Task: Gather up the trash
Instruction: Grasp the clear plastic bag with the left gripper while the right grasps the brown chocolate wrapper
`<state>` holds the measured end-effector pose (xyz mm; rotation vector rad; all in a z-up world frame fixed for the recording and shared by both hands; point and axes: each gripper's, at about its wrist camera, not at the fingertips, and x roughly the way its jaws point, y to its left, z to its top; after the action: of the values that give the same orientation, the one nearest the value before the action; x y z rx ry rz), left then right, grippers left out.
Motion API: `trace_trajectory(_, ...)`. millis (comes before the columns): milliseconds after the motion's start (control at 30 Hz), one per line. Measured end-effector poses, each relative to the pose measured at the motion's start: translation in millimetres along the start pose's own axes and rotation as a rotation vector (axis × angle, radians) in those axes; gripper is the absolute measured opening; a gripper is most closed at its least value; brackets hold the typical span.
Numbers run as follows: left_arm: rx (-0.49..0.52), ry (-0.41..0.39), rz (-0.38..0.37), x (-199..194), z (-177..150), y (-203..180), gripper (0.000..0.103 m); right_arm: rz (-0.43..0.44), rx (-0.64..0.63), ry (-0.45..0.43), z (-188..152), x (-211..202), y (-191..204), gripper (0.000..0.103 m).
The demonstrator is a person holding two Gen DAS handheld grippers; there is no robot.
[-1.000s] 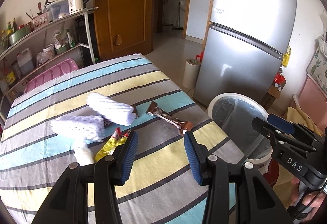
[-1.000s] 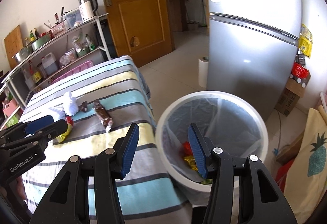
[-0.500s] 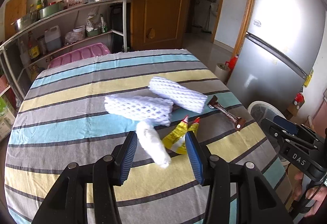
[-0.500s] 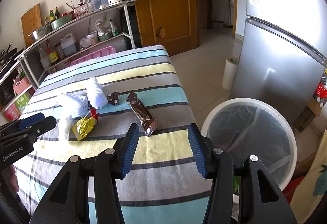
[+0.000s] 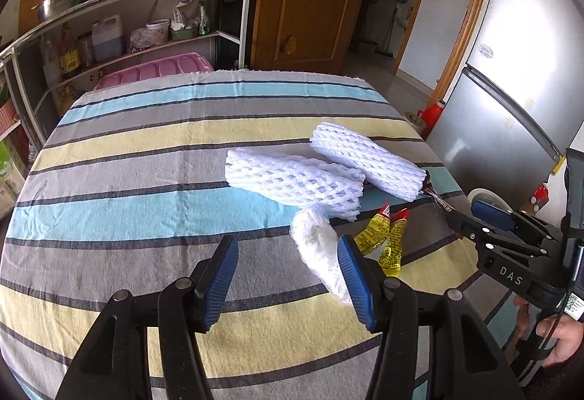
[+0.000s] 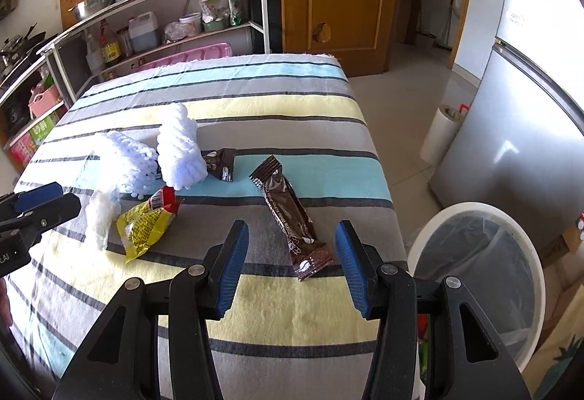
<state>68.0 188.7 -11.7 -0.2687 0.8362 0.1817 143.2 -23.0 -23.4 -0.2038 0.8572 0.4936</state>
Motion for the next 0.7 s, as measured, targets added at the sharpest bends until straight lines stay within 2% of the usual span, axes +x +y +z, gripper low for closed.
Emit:
trace_trajectory(333,0.006,0.057,-0.023,28.6,-1.6,-13.7,0.058,0.000,-0.013,0.056,7.3,21.5,-3.0,0.051)
trace_trajectory(700,-0.006,0.070,-0.016,35.5,-5.1,-9.0,0.058,0.056,0.021,0.050,8.1,25.5,-5.4,0.051)
